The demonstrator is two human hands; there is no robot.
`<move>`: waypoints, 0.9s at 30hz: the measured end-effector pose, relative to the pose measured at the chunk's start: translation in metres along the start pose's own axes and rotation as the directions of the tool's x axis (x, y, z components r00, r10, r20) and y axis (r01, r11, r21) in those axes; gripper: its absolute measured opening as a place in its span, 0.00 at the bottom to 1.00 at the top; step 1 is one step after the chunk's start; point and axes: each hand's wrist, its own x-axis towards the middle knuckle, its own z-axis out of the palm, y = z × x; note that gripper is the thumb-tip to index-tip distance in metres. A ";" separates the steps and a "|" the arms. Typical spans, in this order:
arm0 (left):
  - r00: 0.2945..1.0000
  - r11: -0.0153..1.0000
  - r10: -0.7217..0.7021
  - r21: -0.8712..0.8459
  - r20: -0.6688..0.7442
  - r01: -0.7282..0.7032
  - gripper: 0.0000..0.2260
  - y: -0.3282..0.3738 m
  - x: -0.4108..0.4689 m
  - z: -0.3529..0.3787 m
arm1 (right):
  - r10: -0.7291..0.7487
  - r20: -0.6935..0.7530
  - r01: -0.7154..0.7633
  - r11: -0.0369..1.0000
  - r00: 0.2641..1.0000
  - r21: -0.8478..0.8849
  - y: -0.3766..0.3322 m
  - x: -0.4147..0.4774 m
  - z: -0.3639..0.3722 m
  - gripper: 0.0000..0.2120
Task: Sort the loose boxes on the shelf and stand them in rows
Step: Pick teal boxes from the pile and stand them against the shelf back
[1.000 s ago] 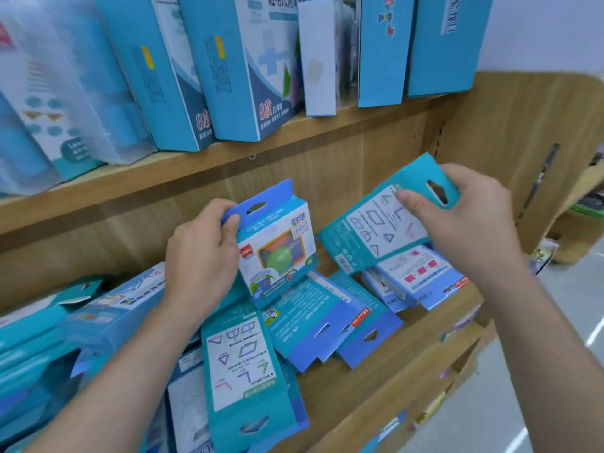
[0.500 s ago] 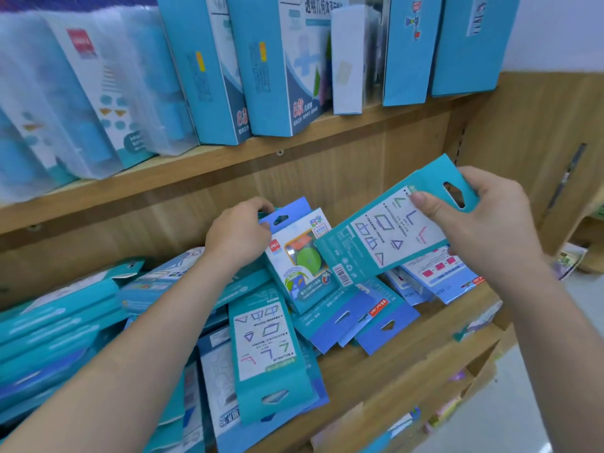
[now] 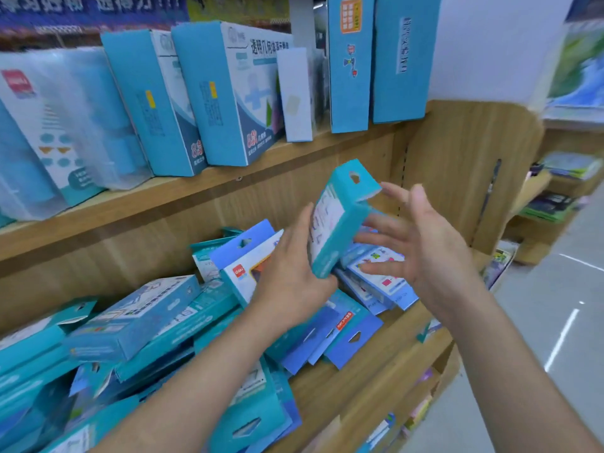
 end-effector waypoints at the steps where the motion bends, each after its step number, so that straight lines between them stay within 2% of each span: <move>1: 0.997 0.988 -0.074 -0.133 -0.004 0.073 0.26 0.002 0.000 -0.005 | 0.033 0.025 -0.032 0.999 0.999 -0.022 0.006 -0.004 -0.002 0.24; 2: 0.985 0.948 -0.170 -0.269 0.015 0.168 0.16 0.002 0.000 -0.009 | 0.057 0.042 -0.054 0.996 0.997 -0.070 0.014 -0.008 -0.001 0.25; 3: 0.963 0.868 -0.259 -0.420 0.073 0.265 0.12 0.005 0.000 -0.012 | 0.088 0.054 -0.082 0.990 0.995 -0.116 0.022 -0.013 0.003 0.26; 5: 0.919 0.635 -0.328 -0.669 0.221 0.387 0.10 0.003 -0.001 -0.016 | 0.156 0.048 -0.150 0.983 0.987 -0.105 0.039 -0.024 0.015 0.24; 6: 0.908 0.565 -0.332 -0.718 0.254 0.407 0.07 0.002 -0.001 -0.016 | 0.167 0.051 -0.163 0.983 0.985 -0.082 0.044 -0.028 0.022 0.21; 7: 0.907 0.542 -0.333 -0.735 0.258 0.408 0.05 0.002 -0.002 -0.016 | 0.166 0.055 -0.162 0.985 0.985 -0.065 0.047 -0.031 0.026 0.17; 9: 0.913 0.558 -0.340 -0.734 0.224 0.388 0.03 0.000 -0.004 -0.013 | 0.170 0.042 -0.167 0.983 0.985 -0.074 0.051 -0.034 0.026 0.15; 11: 0.925 0.628 -0.336 -0.690 0.177 0.360 0.03 -0.003 -0.004 -0.011 | 0.184 -0.003 -0.182 0.971 0.983 -0.156 0.056 -0.035 0.019 0.18; 13: 0.930 0.703 -0.333 -0.616 0.156 0.355 0.06 -0.005 -0.003 -0.010 | 0.168 -0.075 -0.182 0.949 0.983 -0.258 0.062 -0.036 0.004 0.20; 15: 0.939 0.780 -0.311 -0.526 0.144 0.339 0.08 -0.005 -0.001 -0.009 | 0.119 -0.155 -0.164 0.932 0.981 -0.322 0.066 -0.034 -0.020 0.17; 18: 0.967 0.895 -0.212 -0.369 0.138 0.249 0.11 0.001 0.006 -0.007 | 0.042 -0.268 -0.165 0.876 0.963 -0.453 0.065 -0.021 -0.063 0.16; 21: 0.983 0.951 -0.131 -0.262 0.132 0.162 0.12 0.015 0.018 0.001 | -0.042 -0.268 -0.144 0.758 0.962 -0.637 0.056 0.011 -0.099 0.16; 23: 0.986 0.972 -0.099 -0.199 0.134 0.124 0.10 0.025 0.033 0.008 | -0.059 -0.221 -0.138 0.620 0.973 -0.773 0.052 0.040 -0.114 0.18; 27: 0.994 0.991 -0.080 -0.104 0.080 0.088 0.09 0.038 0.071 0.037 | 0.055 -0.127 -0.138 0.417 0.990 -0.898 0.075 0.108 -0.137 0.23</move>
